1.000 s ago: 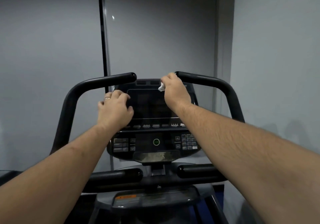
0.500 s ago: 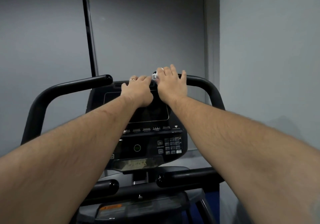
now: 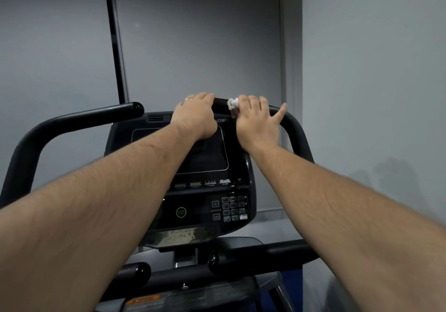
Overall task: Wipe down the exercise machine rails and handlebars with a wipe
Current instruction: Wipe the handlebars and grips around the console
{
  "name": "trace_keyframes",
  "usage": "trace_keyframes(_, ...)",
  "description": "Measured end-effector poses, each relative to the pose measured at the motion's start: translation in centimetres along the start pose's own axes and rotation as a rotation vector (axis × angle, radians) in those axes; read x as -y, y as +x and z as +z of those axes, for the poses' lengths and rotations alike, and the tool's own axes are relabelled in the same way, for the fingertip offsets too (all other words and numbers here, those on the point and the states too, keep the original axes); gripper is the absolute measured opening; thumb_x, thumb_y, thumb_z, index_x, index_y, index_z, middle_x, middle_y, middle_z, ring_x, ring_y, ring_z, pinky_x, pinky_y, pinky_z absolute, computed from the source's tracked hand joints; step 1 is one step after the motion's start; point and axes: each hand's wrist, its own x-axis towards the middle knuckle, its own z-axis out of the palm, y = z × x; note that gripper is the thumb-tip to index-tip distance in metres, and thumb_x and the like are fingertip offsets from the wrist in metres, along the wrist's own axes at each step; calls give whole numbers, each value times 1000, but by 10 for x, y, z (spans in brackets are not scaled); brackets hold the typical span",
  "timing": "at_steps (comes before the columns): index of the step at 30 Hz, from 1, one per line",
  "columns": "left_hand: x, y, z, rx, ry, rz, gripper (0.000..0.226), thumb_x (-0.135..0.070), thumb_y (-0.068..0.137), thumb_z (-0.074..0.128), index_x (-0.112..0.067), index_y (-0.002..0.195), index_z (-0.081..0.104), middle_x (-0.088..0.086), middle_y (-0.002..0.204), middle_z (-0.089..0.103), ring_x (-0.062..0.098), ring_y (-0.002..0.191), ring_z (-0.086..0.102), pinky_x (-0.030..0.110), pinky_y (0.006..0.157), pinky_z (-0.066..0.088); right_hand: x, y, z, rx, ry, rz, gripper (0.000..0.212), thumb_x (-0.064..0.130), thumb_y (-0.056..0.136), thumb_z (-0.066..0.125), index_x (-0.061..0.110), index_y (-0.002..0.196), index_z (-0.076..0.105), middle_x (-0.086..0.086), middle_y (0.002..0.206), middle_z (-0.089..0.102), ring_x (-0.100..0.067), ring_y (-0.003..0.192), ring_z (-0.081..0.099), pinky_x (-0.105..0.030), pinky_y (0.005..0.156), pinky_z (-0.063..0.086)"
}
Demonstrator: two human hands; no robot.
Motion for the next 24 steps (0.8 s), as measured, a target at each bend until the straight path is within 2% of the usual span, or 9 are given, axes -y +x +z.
trace_keyframes(6,-4,-4,-7,6,163,30,66,-13,84,48,-17,148,34,0,148,46,27,134,43,44,114,31,-43,-14,-3,-17,-56,42,32,26,104,34,31,136,37,3,142,44,-25,139,36,-75,110,18)
trace_keyframes(8,-6,-5,-10,29,160,19,69,-10,84,47,-16,150,30,1,149,45,28,132,46,43,113,32,-44,-13,-4,-12,-48,82,31,36,106,28,28,134,41,3,142,47,-27,147,30,-74,113,14)
trace_keyframes(11,-5,-5,-20,88,83,-21,74,-8,86,45,-21,155,23,4,145,48,30,128,48,43,101,43,-25,-7,-8,-7,-41,132,58,52,104,21,14,136,51,-5,147,50,-32,153,20,-63,120,5)
trace_keyframes(13,-5,-6,-22,113,60,-28,75,-7,86,44,-22,155,21,5,140,51,31,123,51,42,94,48,-10,-1,-8,-12,-44,129,63,46,104,20,5,140,52,-13,148,50,-34,150,26,-55,123,13)
trace_keyframes(15,-6,-6,-24,136,69,-30,74,-9,85,46,-22,155,22,8,137,53,31,120,54,42,92,50,5,6,-9,-16,-33,97,54,34,105,25,2,134,56,-16,140,57,-34,140,40,-50,121,23)
trace_keyframes(17,-6,-3,-26,152,101,-25,70,-12,85,47,-21,152,29,10,133,56,32,118,55,43,93,49,21,13,-4,-1,-68,6,44,29,105,31,6,132,57,-12,137,59,-32,139,43,-52,120,21)
trace_keyframes(20,-6,3,-30,171,191,7,62,-19,89,45,-22,150,35,8,139,55,31,127,50,51,108,38,42,22,22,112,-181,-120,44,22,107,40,19,150,36,-5,151,44,-28,152,27,-65,120,6)
trace_keyframes(22,-5,4,-30,195,219,12,64,-19,90,44,-24,152,31,4,140,54,30,129,49,54,110,35,47,20,36,139,-261,-106,72,18,98,60,23,157,18,-1,156,30,-27,154,18,-68,115,-2)
trace_keyframes(24,-4,4,-31,211,231,13,66,-18,91,43,-25,154,26,4,141,54,30,128,49,54,111,34,41,19,31,156,-291,-144,95,15,90,70,24,159,5,0,160,19,-25,154,13,-68,114,-5)
